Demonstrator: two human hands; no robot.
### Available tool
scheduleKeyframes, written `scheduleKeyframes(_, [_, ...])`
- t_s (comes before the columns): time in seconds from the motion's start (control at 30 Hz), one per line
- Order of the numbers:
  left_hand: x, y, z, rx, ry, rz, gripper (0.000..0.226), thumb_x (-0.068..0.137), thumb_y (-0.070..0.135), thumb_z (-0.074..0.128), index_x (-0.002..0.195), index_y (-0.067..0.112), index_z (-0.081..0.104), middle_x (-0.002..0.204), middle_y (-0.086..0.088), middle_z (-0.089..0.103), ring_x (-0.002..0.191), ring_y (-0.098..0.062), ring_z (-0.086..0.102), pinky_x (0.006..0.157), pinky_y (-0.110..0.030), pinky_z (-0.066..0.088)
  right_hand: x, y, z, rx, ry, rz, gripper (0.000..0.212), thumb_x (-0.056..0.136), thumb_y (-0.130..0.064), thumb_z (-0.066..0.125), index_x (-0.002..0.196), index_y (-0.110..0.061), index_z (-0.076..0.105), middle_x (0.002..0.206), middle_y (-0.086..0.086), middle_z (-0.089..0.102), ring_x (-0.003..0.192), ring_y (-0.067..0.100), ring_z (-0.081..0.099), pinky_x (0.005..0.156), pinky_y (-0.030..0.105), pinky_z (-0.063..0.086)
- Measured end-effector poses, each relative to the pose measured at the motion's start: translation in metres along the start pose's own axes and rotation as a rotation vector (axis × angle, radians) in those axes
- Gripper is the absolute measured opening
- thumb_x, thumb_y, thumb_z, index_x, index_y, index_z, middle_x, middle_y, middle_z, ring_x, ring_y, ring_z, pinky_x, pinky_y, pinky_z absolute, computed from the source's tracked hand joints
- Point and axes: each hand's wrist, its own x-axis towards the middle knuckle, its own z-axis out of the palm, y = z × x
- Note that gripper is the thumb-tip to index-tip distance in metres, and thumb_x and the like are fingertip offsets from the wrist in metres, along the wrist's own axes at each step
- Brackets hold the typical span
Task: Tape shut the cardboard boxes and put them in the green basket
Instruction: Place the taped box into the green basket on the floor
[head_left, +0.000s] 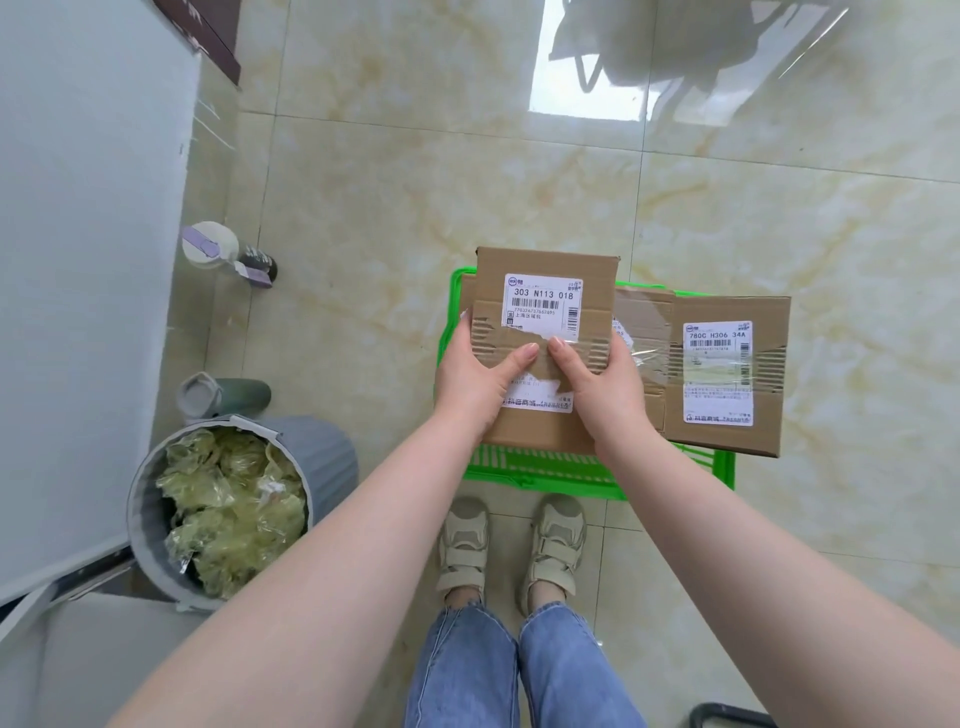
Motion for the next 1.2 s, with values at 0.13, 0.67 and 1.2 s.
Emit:
scheduleKeyframes(0.13, [0.0,-0.003,0.013,0.043,0.003,0.007,0.064,0.074,0.03,0.084,0.131,0.027,0.054,0.115,0.009,0.069,0.105,-0.011,0.066,0.1,-0.039,0.05,0.003,0.003,-0.011,-0.005,0.0,0.008,0.052,0.084,-0.042,0.073,0.13,-0.026,0.055,0.12,-0.008,0.067,0.113,0.014,0.061,0.103,0.043,0.046])
scheduleKeyframes(0.67, [0.002,-0.006,0.025,0.173,0.058,0.017,0.09,0.071,0.044,0.083,0.145,0.024,0.037,0.136,0.005,0.056,0.125,-0.015,0.054,0.106,-0.04,0.043,0.008,0.008,-0.021,0.058,-0.031,-0.008,0.071,0.084,-0.041,0.073,0.144,-0.022,0.041,0.137,-0.004,0.057,0.126,0.014,0.053,0.11,0.043,0.04])
scheduleKeyframes(1.2, [0.002,-0.005,0.018,0.235,0.148,0.029,0.086,0.067,0.048,0.084,0.138,0.027,0.04,0.129,0.004,0.055,0.12,-0.014,0.054,0.103,-0.039,0.045,0.009,0.013,-0.022,0.069,-0.026,0.028,0.073,0.082,-0.034,0.077,0.143,-0.019,0.04,0.126,0.002,0.063,0.112,0.019,0.063,0.102,0.046,0.047])
